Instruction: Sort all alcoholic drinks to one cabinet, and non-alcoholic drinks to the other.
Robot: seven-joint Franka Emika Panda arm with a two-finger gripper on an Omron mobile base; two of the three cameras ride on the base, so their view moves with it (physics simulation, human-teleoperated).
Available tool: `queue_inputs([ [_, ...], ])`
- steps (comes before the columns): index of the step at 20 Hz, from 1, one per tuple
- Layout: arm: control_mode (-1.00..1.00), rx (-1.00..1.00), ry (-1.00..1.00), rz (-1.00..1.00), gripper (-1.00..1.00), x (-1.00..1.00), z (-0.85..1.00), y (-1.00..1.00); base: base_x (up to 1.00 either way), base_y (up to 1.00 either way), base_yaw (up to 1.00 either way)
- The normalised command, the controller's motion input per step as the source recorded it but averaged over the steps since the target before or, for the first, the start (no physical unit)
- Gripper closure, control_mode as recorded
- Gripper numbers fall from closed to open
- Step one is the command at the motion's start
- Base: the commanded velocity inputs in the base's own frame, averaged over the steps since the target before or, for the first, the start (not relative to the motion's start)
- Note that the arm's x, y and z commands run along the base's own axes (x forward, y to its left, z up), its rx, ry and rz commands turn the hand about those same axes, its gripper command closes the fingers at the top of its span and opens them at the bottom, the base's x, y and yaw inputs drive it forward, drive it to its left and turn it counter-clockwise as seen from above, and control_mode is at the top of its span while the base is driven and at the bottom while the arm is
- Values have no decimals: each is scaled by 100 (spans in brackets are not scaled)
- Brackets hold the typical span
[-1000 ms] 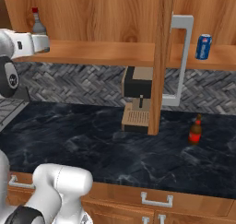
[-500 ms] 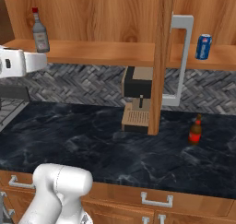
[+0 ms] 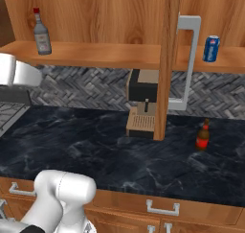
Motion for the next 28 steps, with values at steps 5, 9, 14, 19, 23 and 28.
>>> queue_inputs([
  [5, -100, 7, 36, 0, -100, -40, -47, 0, 0, 0, 0],
  [9, -100, 2, 29, 0, -100, -15, -44, 0, 0, 0, 0],
  [14, -100, 0, 18, 0, -100, -1, -34, 2, 0, 0, 0],
  [19, -100, 0, 1, 0, -100, -4, -17, 0, 0, 0, 0],
  [23, 100, 0, 0, 0, -100, -9, -7, 0, -13, 0, -1],
  [28, 100, 0, 0, 0, -100, 0, 0, 0, -98, -11, -6],
])
